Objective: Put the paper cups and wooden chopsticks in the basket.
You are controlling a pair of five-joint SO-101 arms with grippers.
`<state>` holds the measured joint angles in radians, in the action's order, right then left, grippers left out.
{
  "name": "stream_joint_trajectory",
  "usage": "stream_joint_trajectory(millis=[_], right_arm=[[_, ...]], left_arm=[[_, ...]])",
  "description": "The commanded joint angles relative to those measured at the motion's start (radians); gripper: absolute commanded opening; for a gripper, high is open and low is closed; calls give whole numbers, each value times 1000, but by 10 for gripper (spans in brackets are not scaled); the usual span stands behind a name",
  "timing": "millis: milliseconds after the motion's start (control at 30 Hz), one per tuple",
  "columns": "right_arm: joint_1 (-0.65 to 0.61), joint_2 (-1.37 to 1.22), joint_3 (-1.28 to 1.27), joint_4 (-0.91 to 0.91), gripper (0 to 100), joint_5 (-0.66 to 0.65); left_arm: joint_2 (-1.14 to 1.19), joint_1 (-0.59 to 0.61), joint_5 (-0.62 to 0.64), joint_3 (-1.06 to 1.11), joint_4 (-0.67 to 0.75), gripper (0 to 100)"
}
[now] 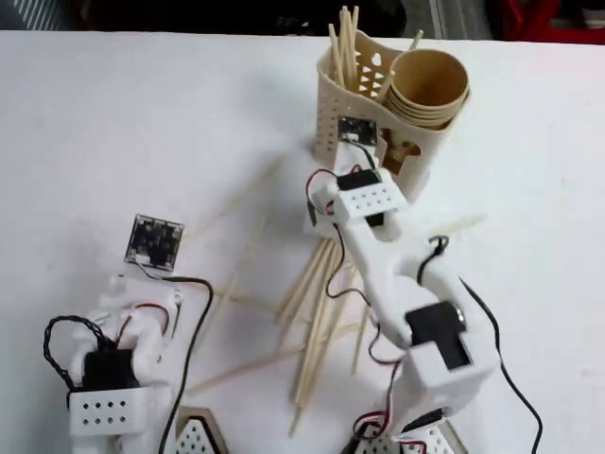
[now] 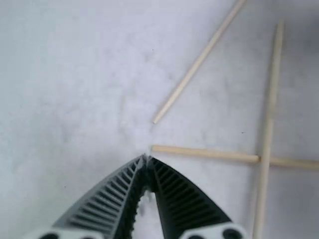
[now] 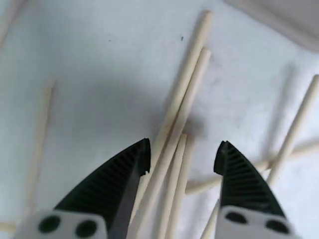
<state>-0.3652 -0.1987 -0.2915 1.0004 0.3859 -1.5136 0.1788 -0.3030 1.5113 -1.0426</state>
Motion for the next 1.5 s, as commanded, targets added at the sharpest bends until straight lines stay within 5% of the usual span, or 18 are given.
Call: stream_joint_trajectory(millis=[0, 633, 1467], right_arm=[[-10, -42, 71, -12, 207, 18], [-105, -128, 66, -4, 15, 12], [-145, 561, 71, 262, 17, -109]], left_arm=[[-10, -1, -11, -2, 15, 26], [-10, -1, -12, 9, 23, 26], [-10, -1, -12, 11, 23, 26]])
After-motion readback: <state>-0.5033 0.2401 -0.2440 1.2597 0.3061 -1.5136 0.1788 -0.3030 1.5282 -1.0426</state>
